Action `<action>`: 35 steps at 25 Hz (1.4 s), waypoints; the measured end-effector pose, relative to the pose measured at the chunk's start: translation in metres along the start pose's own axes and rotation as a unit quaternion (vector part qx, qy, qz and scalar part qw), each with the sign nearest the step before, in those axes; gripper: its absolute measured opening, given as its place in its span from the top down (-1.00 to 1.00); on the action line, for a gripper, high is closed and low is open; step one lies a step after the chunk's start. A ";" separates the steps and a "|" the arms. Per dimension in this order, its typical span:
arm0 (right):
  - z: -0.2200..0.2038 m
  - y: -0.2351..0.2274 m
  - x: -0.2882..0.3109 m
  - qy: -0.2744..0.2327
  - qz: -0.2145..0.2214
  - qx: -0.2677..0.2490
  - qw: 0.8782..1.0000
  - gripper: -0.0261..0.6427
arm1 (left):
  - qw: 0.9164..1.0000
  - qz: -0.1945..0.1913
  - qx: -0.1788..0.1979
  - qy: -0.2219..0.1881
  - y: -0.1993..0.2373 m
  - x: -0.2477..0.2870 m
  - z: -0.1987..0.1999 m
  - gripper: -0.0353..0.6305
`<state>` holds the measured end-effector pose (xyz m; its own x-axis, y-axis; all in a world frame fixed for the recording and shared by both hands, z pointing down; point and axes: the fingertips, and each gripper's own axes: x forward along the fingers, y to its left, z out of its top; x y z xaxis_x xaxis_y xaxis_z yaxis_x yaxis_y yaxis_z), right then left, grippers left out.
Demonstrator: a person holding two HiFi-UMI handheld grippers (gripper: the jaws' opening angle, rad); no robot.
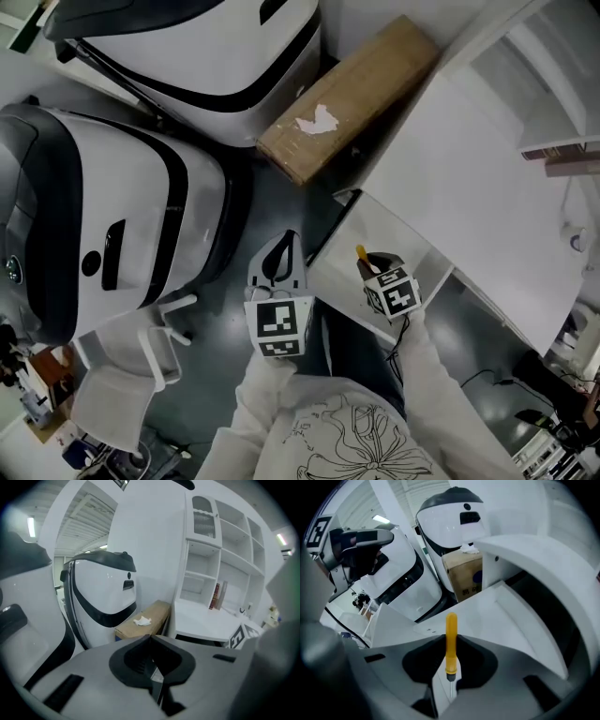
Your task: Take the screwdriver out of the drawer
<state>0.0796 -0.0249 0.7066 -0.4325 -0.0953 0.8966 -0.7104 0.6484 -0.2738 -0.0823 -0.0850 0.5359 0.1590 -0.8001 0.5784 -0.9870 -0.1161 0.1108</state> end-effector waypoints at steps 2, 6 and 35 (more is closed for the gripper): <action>0.010 -0.004 -0.021 -0.025 -0.014 0.006 1.000 0.72 | 1.000 -0.005 0.006 -0.010 -0.007 -0.003 0.011 0.87; 0.034 -0.012 -0.066 -0.087 -0.042 0.020 0.995 0.72 | 0.999 -0.013 0.015 -0.035 -0.019 -0.010 0.037 0.87; 0.178 0.014 -0.339 -0.435 -0.196 0.019 0.878 0.72 | 0.972 -0.042 0.063 -0.223 -0.060 -0.099 0.202 0.87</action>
<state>0.1169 -0.1180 0.3368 -0.3992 -0.8582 0.3227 -0.9104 0.4127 -0.0285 -0.0433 -0.1183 0.3087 0.2415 -0.9569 0.1611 -0.9703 -0.2404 0.0265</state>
